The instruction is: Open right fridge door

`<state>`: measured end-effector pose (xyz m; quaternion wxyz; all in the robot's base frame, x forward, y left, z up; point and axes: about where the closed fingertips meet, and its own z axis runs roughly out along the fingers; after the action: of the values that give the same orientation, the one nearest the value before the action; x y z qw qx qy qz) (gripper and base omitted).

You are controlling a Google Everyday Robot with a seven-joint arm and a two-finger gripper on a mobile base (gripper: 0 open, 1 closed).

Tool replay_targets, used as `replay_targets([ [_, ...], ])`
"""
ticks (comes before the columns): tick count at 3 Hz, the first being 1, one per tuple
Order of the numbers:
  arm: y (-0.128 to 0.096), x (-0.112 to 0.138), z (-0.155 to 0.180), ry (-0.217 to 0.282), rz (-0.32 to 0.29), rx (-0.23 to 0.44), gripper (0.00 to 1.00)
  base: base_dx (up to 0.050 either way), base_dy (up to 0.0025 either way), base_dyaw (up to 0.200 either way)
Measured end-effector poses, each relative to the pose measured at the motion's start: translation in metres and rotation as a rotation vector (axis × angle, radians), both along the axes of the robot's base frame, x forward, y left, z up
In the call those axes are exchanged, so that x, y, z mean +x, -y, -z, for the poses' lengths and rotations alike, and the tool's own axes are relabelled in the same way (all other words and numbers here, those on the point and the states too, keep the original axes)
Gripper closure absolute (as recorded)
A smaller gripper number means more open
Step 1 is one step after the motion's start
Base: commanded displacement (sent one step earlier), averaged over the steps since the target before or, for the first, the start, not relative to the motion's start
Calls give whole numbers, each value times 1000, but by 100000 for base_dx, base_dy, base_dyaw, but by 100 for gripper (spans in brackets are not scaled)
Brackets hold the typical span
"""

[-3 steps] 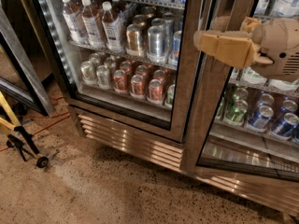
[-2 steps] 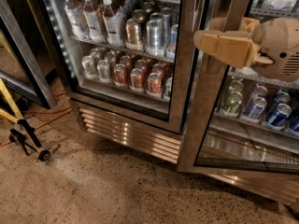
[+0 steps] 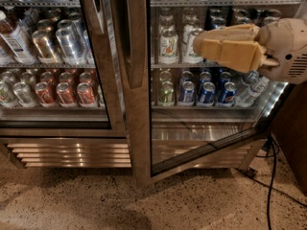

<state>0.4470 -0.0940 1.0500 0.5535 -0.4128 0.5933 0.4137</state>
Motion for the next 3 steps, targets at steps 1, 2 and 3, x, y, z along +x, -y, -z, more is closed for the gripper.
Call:
replay_targets([
  [1,0,0,0,0,0,0,100,0,0,0],
  [2,-2,16,23,-69,24,-13,100,0,0,0],
  [3,0,33,65,-172,53,-31,100,0,0,0],
])
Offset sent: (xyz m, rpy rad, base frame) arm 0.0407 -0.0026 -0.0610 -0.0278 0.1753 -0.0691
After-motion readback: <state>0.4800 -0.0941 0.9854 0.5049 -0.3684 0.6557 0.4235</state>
